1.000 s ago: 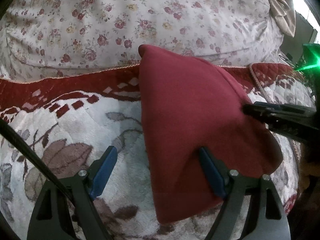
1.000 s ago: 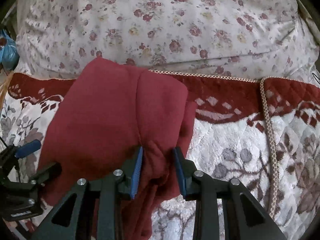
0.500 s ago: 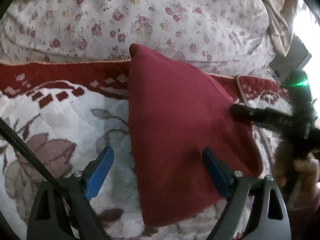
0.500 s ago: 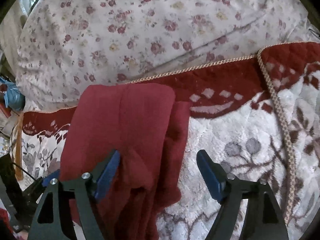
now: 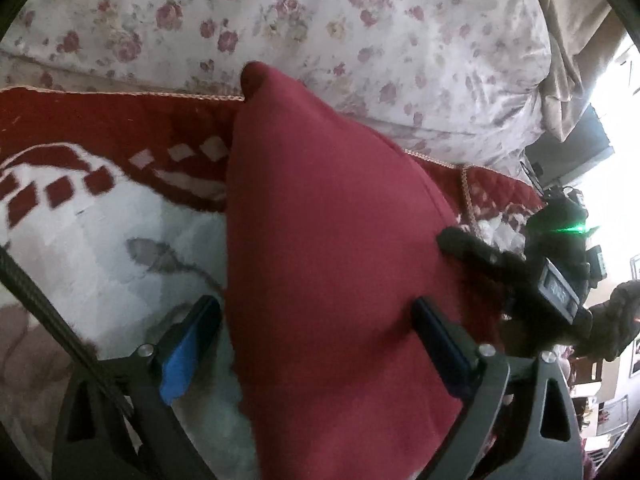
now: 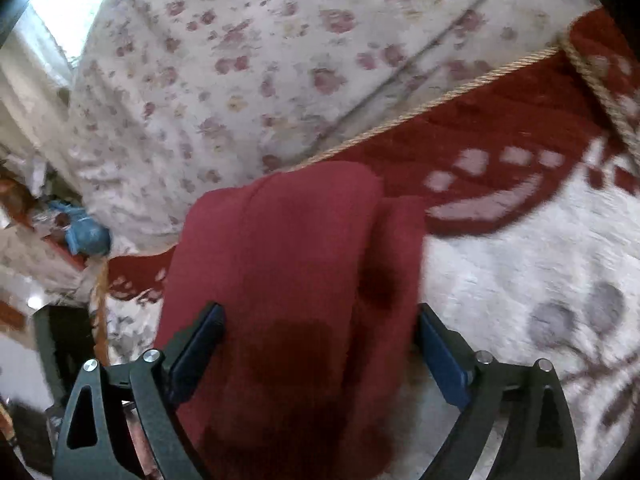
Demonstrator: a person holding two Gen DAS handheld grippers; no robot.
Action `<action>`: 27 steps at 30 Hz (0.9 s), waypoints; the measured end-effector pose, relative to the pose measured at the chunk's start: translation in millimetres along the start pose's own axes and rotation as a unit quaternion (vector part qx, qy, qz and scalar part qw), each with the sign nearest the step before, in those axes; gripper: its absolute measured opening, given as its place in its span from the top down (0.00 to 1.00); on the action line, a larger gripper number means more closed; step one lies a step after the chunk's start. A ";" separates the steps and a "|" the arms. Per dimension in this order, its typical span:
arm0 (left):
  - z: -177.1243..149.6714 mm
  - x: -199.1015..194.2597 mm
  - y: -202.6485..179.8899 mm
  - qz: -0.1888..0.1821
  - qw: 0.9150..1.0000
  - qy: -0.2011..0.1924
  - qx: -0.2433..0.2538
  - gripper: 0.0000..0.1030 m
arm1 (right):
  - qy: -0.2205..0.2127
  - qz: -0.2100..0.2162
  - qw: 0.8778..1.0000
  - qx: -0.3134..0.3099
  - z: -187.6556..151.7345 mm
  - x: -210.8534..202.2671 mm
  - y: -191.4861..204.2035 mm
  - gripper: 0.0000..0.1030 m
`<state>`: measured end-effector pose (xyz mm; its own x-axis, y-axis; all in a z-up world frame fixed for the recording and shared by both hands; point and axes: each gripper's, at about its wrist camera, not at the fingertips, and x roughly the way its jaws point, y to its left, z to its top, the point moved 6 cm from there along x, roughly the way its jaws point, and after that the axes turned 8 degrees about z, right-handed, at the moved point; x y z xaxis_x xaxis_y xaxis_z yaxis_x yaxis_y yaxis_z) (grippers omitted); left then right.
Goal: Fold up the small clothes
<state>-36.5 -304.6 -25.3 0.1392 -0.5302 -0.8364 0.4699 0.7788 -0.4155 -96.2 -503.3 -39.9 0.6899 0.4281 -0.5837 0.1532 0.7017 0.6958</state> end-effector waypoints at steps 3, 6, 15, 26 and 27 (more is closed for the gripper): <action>3.6 4.6 -5.2 -0.007 1.000 -0.002 0.006 0.11 | 0.010 -0.020 0.999 -0.041 -1.6 11.0 12.8 0.10; 3.4 0.6 -8.8 0.004 1.000 -0.007 0.016 0.23 | 0.001 -0.032 0.998 -0.062 1.1 7.6 27.6 0.30; -21.3 -91.1 -10.3 0.030 0.998 -0.025 0.049 0.48 | 0.023 -0.012 0.995 -0.093 -15.2 -11.2 98.3 0.53; -93.6 -102.8 60.5 0.114 0.993 0.008 -0.008 0.25 | 0.086 -0.059 0.985 -0.138 -99.2 18.0 124.5 0.29; -94.0 -107.6 60.6 0.128 0.992 -0.005 -0.001 0.23 | 0.077 -0.070 0.983 -0.152 -100.7 10.0 128.7 0.28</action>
<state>-105.0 -168.8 5.9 0.2619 -0.3181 -0.9112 0.4168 0.8888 -0.1905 -140.8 -351.3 1.6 0.5588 0.3795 -0.7374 0.0047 0.8877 0.4605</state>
